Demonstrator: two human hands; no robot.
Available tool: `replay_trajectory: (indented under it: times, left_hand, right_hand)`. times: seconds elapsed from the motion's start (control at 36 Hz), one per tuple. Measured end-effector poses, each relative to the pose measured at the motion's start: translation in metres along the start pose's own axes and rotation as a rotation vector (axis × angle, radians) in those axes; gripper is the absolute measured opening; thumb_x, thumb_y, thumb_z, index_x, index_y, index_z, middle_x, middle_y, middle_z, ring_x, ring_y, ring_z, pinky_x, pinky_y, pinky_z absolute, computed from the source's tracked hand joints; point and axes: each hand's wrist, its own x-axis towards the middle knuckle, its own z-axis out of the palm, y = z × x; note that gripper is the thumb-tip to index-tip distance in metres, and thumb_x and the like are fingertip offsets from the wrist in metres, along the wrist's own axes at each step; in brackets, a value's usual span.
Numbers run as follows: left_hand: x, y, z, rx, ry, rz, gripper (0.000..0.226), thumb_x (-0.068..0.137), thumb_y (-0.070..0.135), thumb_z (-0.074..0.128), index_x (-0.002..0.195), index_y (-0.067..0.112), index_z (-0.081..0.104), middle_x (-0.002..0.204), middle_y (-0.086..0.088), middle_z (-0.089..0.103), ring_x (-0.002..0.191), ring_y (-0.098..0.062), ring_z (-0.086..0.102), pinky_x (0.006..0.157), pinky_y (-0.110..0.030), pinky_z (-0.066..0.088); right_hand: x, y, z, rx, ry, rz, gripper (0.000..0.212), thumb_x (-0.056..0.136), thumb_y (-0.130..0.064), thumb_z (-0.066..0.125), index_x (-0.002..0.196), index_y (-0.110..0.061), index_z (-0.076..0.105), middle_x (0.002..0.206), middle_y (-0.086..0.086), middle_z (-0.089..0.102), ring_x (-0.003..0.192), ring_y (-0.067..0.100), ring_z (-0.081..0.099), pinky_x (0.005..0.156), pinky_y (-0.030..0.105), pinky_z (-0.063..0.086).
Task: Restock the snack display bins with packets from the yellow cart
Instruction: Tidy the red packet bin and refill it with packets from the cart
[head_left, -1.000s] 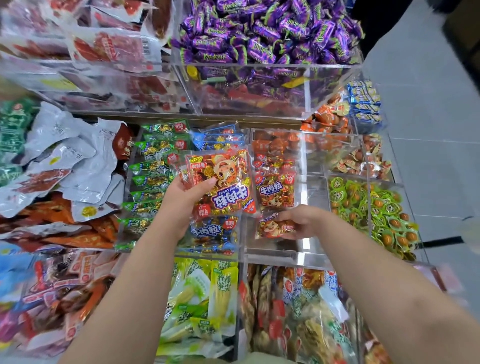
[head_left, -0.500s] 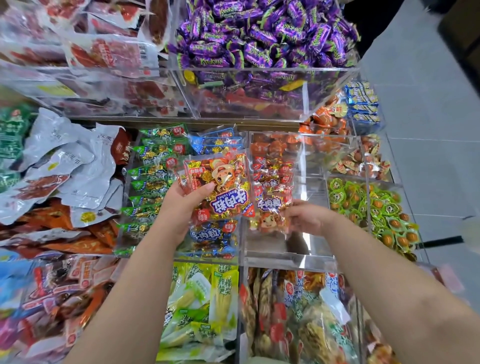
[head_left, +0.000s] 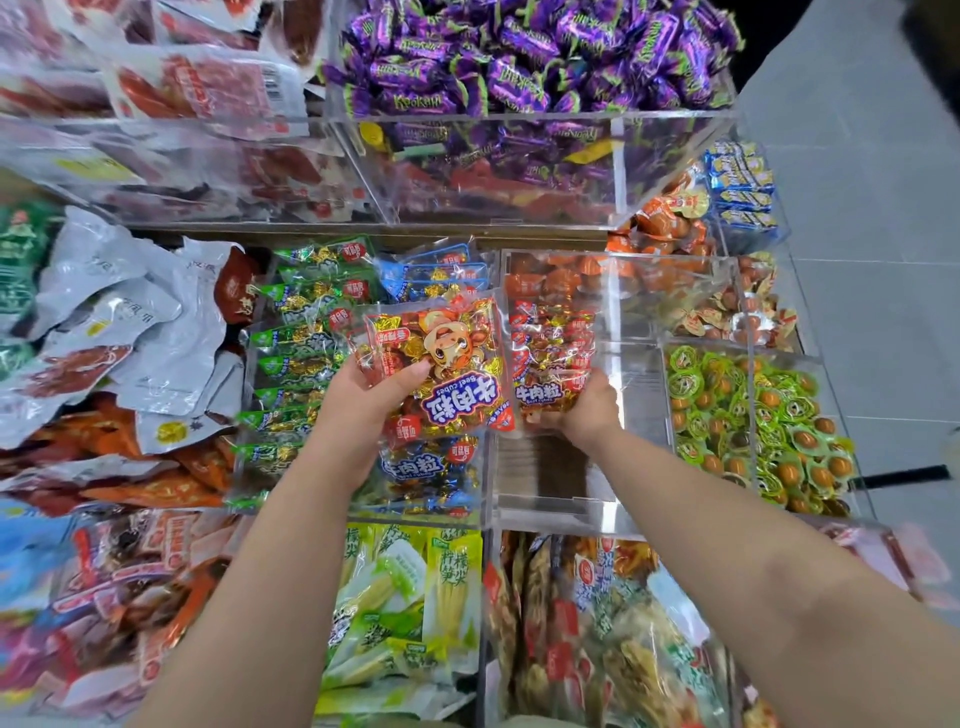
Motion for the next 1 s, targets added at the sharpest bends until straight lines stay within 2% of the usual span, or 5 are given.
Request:
replay_trajectory:
  times: [0.11,0.53,0.75,0.89,1.0]
  left_hand:
    - [0.0,0.0,0.0,0.002,-0.012,0.004,0.054,0.055,0.034,0.078,0.104,0.023,0.058,0.088,0.005,0.076,0.082,-0.017,0.073,0.062,-0.029,0.059]
    - [-0.006,0.006,0.009,0.041,-0.058,-0.017,0.074,0.041,0.034,0.086,0.107,0.016,0.058,0.087,0.0,0.076,0.079,-0.021,0.074,0.058,-0.029,0.057]
    - [-0.011,0.001,0.028,0.118,-0.041,-0.057,0.089,0.024,0.047,0.096,0.101,0.023,0.06,0.094,-0.004,0.075,0.086,-0.028,0.073,0.069,-0.047,0.059]
    - [-0.018,0.003,0.048,0.252,0.004,-0.044,0.116,0.025,0.059,0.089,0.127,0.019,0.052,0.118,-0.006,0.066,0.104,-0.028,0.065,0.085,-0.051,0.056]
    - [-0.023,0.004,0.053,0.281,-0.004,0.0,0.121,0.017,0.07,0.084,0.124,0.024,0.053,0.112,0.001,0.066,0.098,-0.019,0.065,0.082,-0.041,0.056]
  right_hand:
    - [0.001,-0.006,0.007,0.112,0.106,-0.015,0.079,0.05,-0.017,0.092,0.117,-0.012,0.051,0.11,0.003,0.06,0.104,0.025,0.058,0.061,0.011,0.043]
    - [-0.014,0.005,-0.012,0.039,-0.059,0.224,0.132,0.045,-0.058,0.086,0.145,-0.023,0.008,0.145,0.015,0.023,0.135,0.034,0.028,0.108,0.045,0.03]
    - [-0.076,-0.035,-0.061,0.83,-0.136,-0.079,0.014,0.084,-0.033,0.065,0.088,-0.023,0.057,0.072,-0.013,0.057,0.067,0.009,0.05,0.056,0.016,0.044]
    - [-0.107,-0.041,-0.065,0.549,-0.497,-0.157,0.069,0.052,-0.044,0.086,0.113,-0.028,0.058,0.112,0.002,0.067,0.104,0.022,0.064,0.088,0.038,0.052]
    - [-0.115,-0.038,-0.077,0.586,-0.454,-0.221,0.034,0.069,-0.018,0.081,0.096,-0.028,0.064,0.095,-0.001,0.073,0.088,0.014,0.069,0.069,0.021,0.054]
